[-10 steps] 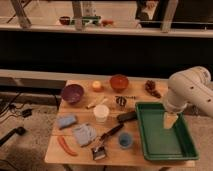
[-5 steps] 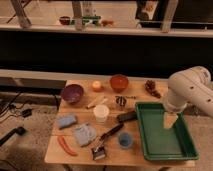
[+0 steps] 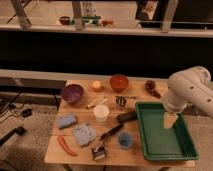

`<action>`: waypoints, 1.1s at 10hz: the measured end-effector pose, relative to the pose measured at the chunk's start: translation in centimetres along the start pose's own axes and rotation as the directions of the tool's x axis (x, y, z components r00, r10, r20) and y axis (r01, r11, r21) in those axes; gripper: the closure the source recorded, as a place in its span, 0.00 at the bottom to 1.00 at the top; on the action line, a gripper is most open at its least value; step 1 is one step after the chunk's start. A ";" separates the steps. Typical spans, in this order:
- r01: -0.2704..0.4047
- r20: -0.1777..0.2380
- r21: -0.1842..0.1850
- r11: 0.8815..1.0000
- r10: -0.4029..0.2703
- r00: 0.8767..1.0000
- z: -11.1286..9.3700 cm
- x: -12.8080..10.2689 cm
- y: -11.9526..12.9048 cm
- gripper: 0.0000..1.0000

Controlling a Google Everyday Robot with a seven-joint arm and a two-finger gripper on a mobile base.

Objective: Wipe tray with towel

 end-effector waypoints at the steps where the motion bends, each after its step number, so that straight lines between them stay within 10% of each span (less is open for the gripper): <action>1: 0.000 0.000 0.000 1.000 0.000 1.000 0.0 0.0 0.0 0.20; 11: 0.004 0.009 0.010 1.000 -0.004 1.000 0.1 -0.4 0.5 0.20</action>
